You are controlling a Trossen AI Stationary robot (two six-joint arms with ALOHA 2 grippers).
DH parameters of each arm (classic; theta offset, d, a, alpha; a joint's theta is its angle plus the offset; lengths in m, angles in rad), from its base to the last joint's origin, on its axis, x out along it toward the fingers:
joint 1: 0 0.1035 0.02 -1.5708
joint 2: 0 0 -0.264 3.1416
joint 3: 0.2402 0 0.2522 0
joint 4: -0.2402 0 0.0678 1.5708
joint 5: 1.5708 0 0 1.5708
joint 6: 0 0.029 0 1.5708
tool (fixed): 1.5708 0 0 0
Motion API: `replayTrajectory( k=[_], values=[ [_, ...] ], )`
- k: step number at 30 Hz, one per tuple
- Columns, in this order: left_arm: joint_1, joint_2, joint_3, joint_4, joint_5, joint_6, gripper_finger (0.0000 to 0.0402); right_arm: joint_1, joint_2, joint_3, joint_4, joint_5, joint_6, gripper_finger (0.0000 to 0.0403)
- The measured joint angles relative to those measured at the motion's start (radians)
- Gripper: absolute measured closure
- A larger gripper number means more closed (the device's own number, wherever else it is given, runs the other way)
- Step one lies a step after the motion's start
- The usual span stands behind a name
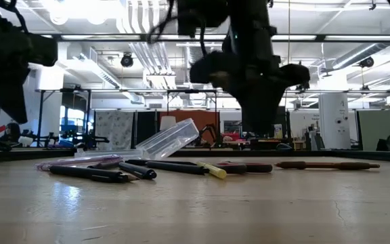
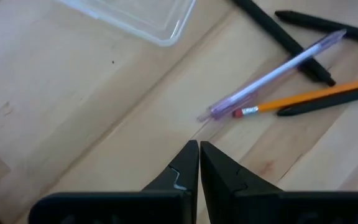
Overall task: Pick & place school supplies into a supply box
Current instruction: Put the scissor into the transparent supply box
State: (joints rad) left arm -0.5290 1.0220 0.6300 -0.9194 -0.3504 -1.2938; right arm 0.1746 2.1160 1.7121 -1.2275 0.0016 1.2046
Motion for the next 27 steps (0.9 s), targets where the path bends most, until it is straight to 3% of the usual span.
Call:
replayTrajectory(
  k=[4,8,16,27],
  values=[
    [-0.014,-0.002,-0.014,0.001,0.0,-0.05,0.0398,0.062,0.0,-0.007,0.108,0.042,0.106,0.0339],
    [-0.022,-0.002,-0.02,0.001,-0.001,-0.058,0.0385,0.082,0.002,-0.024,0.138,0.091,0.211,0.0298],
    [-0.022,-0.002,-0.021,0.004,-0.001,-0.049,0.0366,0.037,0.035,-0.085,0.198,0.091,0.233,0.0221],
    [-0.022,-0.002,-0.022,0.01,-0.001,-0.048,0.0365,0.026,0.043,-0.111,0.292,0.08,0.285,0.0219]
  ],
)
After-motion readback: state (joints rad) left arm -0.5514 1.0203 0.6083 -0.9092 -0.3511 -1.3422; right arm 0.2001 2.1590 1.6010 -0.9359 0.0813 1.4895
